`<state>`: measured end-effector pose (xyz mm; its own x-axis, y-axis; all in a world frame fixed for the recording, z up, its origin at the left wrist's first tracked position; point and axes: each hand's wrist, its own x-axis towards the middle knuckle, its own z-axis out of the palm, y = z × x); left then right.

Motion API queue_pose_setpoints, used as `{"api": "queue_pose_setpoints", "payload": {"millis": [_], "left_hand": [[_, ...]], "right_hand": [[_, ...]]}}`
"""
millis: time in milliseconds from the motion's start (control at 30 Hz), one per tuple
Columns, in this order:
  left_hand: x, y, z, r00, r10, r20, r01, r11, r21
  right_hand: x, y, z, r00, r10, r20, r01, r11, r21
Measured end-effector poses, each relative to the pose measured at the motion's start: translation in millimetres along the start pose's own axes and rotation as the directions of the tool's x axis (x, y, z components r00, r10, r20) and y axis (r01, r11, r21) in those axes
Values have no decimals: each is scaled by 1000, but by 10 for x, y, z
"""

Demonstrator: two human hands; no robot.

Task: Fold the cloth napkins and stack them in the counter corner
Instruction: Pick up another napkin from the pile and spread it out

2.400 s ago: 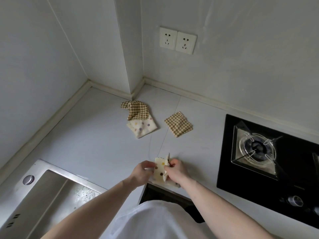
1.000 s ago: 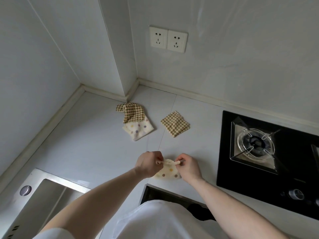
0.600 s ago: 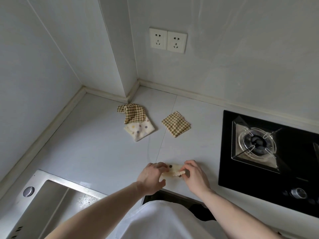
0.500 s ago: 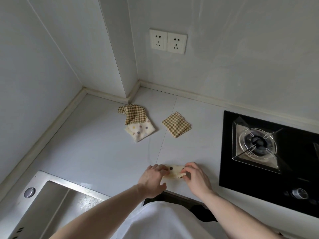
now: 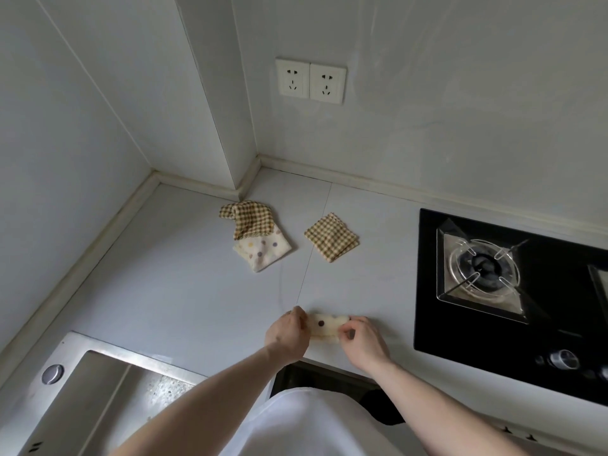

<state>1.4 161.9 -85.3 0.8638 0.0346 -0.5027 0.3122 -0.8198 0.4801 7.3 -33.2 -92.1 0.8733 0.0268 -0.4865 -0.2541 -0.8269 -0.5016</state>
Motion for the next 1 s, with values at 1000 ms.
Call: {"api": "queue_pose_setpoints", "payload": {"millis": [1000], "left_hand": [[-373, 495, -493, 986, 108, 128, 10, 723, -691]], "right_hand": [[-617, 8, -802, 992, 72, 106, -127, 668, 733]]}}
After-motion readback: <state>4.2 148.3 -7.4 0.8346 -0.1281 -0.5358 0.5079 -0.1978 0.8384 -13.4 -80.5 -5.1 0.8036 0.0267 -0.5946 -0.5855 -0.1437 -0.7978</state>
